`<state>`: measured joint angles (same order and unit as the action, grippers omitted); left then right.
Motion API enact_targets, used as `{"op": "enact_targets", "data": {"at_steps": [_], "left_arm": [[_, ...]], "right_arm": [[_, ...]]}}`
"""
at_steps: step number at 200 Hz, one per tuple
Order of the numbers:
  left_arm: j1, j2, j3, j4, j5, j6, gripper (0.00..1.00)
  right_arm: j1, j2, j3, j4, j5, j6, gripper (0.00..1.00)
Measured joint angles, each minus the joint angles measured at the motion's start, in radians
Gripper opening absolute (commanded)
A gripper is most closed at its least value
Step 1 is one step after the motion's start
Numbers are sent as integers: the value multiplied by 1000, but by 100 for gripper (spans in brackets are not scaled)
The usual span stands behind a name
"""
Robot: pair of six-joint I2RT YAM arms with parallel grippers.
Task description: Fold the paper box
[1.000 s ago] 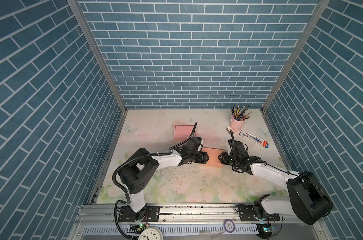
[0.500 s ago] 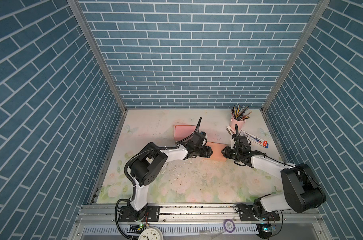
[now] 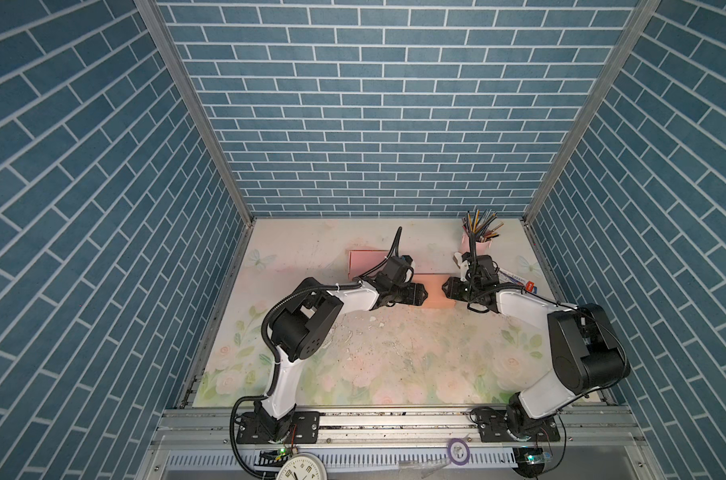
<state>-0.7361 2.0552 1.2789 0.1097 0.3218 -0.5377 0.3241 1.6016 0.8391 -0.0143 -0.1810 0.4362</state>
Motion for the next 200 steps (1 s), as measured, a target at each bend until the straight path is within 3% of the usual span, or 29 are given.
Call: {"op": "enact_targets", "data": {"at_steps": [16,65,102,169,200], "left_arm": [[1,0,0,19,14,-3,88],[5,-21,-40,77,24,-25,88],[11,-126,-139,91,7,-32,88],[16,-410,-340,90,-14,-25,88],[16,-514,-426,84,-14,-24,88]], "right_arm": [[0,0,0,-5,-1,1,61],[-2,-19,0,-33,-2,-2,78],[-2,-113,-1,-71,9,-7,79],[72,-298,-61,-143,39,8,53],[145,-328,-69,-163,63,30,31]]}}
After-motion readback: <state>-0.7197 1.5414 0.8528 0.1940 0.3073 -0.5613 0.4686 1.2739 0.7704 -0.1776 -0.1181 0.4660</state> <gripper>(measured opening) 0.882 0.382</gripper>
